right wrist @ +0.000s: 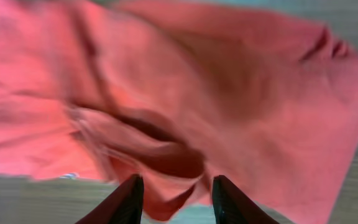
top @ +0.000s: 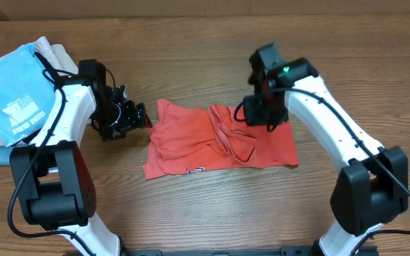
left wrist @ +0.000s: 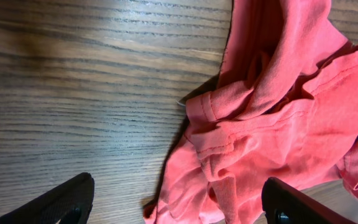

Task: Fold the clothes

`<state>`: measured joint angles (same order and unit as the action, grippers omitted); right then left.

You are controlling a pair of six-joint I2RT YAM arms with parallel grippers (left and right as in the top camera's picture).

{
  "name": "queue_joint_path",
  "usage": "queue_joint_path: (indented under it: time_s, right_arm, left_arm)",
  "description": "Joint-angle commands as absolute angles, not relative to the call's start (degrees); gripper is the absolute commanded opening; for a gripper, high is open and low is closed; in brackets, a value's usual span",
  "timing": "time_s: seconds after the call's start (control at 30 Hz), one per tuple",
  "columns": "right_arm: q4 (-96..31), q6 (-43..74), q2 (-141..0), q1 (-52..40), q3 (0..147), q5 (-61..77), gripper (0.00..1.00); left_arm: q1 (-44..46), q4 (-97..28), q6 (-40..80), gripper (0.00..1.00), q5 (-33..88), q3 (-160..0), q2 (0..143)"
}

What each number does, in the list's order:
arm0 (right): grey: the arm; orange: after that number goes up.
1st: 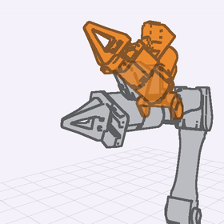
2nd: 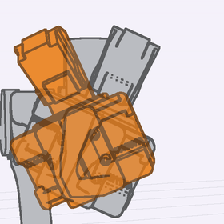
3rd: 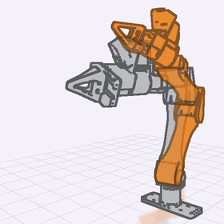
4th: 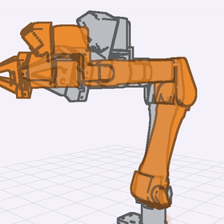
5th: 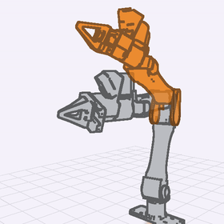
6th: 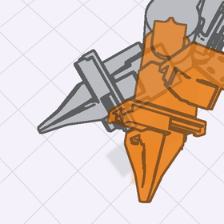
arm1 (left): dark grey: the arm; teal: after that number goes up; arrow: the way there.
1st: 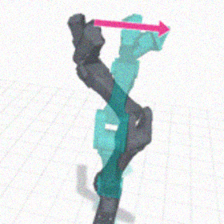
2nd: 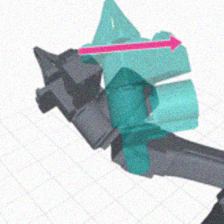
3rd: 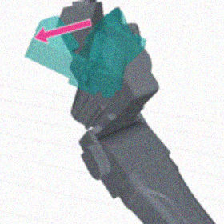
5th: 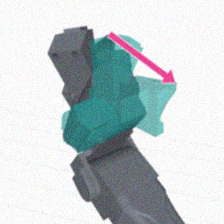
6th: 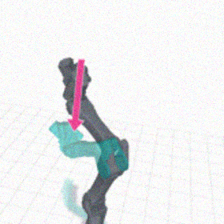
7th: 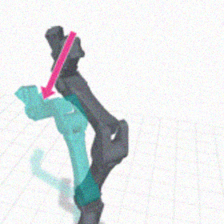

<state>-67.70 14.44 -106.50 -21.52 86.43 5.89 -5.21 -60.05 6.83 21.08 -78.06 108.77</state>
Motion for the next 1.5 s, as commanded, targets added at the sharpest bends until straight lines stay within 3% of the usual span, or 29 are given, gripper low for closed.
queue_joint_path:
  time_s: [0.0,0.43,0.63,0.87,0.93,1.27,1.47]
  right_arm:
    - [-63.9,18.5,-106.8,-21.7,79.6,3.8,0.40]
    - [-50.6,7.6,-106.8,-24.5,72.2,30.8,0.39]
    - [-48.2,7.2,-106.8,-25.1,72.2,33.6,0.41]
    - [-48.7,7.2,-106.8,-25.1,72.2,32.9,0.46]
    - [-48.7,7.6,-106.8,-25.1,72.3,30.0,0.41]
    - [-61.7,10.9,-106.2,-24.8,87.9,6.4,0.42]
    - [-62.6,11.2,-106.2,-23.6,89.0,6.1,0.45]
  left_arm:
    - [-4.8,-60.2,5.1,0.89,22.1,-79.3,108.9]
    - [-4.8,-60.2,5.1,0.89,22.1,-79.3,108.9]
    - [-4.8,-60.2,5.1,0.89,22.1,-79.3,108.9]
    - [-4.8,-60.3,5.1,0.89,22.1,-79.3,108.9]
    - [-4.8,-60.5,5.1,0.89,22.1,-79.3,108.9]
    - [-4.8,-66.0,-2.0,0.93,30.1,-79.4,108.9]
    - [-3.7,-65.5,-6.1,0.96,31.6,-78.6,108.9]
